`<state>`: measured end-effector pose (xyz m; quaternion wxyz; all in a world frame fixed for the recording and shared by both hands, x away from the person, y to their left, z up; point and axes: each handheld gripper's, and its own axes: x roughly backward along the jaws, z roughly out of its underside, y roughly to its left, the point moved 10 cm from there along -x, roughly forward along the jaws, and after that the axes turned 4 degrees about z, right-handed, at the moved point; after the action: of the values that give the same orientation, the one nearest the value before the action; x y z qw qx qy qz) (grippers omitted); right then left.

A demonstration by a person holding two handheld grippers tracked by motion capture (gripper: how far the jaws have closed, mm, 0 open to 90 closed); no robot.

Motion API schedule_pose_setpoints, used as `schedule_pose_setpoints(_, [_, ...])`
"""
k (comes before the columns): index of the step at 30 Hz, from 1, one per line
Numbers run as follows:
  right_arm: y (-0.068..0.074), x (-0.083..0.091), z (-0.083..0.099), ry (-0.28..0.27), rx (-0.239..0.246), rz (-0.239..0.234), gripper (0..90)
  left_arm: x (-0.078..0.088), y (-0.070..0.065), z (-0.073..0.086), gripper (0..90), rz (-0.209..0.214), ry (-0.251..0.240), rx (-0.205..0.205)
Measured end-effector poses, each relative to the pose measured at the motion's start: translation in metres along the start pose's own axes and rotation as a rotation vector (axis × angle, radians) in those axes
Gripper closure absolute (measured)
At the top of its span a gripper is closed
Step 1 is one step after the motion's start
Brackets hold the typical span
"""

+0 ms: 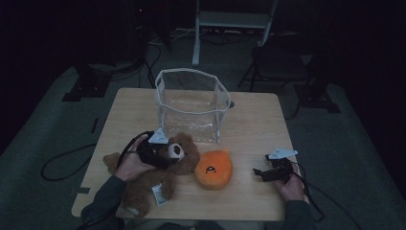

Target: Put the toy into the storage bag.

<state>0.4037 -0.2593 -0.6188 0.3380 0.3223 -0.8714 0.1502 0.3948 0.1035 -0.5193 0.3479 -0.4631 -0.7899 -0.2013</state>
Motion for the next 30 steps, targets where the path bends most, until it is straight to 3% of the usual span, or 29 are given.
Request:
schedule_pose_setpoints(1, [0.0,0.0,0.0,0.0,0.0,0.0,12.5,0.0,0.0,0.0,18.5,0.0,0.0,0.0])
schedule_pose_setpoints(2, [0.0,0.0,0.0,-0.001,0.0,0.0,12.5,-0.007,-0.001,0.002,18.5,-0.01,0.038,-0.002])
schedule_pose_setpoints(5, [0.0,0.0,0.0,0.0,0.0,0.0,12.5,-0.015,0.001,0.006,18.6,-0.014,0.081,0.012])
schedule_pose_setpoints(13, [0.0,0.0,0.0,-0.001,0.0,0.0,12.5,-0.023,0.006,0.012,20.5,-0.009,0.129,0.033])
schedule_pose_setpoints(18, [0.0,0.0,0.0,0.0,0.0,0.0,12.5,-0.029,0.007,0.014,20.6,-0.001,0.189,0.059])
schedule_pose_setpoints(23, [0.0,0.0,0.0,-0.001,0.0,0.0,12.4,-0.03,0.008,0.015,20.5,0.028,0.241,0.124])
schedule_pose_setpoints(26, [0.0,0.0,0.0,0.0,0.0,0.0,12.5,-0.03,0.009,0.016,20.4,0.034,0.273,0.115])
schedule_pose_setpoints(30, [0.0,0.0,0.0,0.0,0.0,0.0,12.5,-0.032,0.008,0.018,17.8,0.012,0.284,0.074])
